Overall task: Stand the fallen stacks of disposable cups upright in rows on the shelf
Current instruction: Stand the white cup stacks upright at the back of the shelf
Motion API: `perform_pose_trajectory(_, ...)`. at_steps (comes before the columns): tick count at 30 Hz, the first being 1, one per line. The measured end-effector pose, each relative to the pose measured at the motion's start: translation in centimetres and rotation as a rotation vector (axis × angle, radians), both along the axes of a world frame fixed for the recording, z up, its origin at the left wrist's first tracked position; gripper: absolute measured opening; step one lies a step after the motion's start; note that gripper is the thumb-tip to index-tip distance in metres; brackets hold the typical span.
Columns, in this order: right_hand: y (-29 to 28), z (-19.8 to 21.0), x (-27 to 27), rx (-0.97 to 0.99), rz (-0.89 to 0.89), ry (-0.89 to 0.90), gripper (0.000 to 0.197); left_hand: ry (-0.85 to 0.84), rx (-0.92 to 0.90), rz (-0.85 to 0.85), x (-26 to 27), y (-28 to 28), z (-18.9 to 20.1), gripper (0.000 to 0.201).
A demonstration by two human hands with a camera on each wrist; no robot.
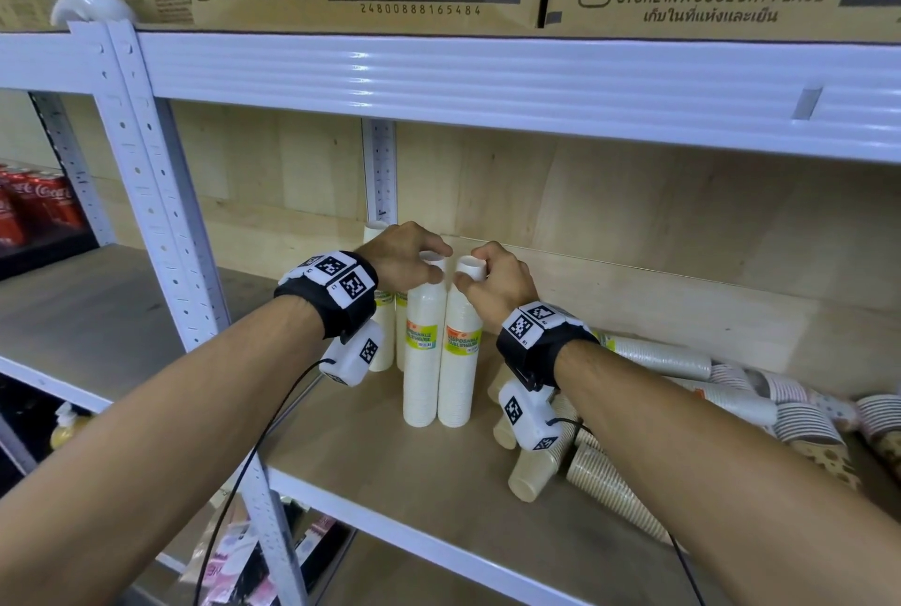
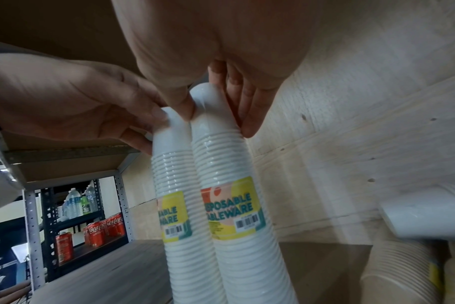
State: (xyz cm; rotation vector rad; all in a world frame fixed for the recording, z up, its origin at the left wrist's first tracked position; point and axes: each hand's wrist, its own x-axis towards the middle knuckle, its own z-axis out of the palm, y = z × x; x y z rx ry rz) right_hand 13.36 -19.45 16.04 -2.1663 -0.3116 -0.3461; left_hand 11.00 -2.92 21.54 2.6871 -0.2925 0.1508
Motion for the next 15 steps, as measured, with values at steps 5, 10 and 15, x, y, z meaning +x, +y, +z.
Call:
perform_pose_trajectory(5,0.0,0.1,-0.1,-0.013,0.012,0.003,0.027,0.014,-0.009,0.011,0.1,0.4,0.1,0.044)
perform_pose_trajectory(10,0.3,0.5,0.0,-0.041,0.04,0.017,0.025,0.016,-0.049,0.025,0.1,0.8,0.4,0.043)
perform_pose_trajectory(15,1.2,1.3,0.5,-0.001,0.046,0.036,0.026,0.019,-0.034,0.031,0.0,1.9,1.4,0.041)
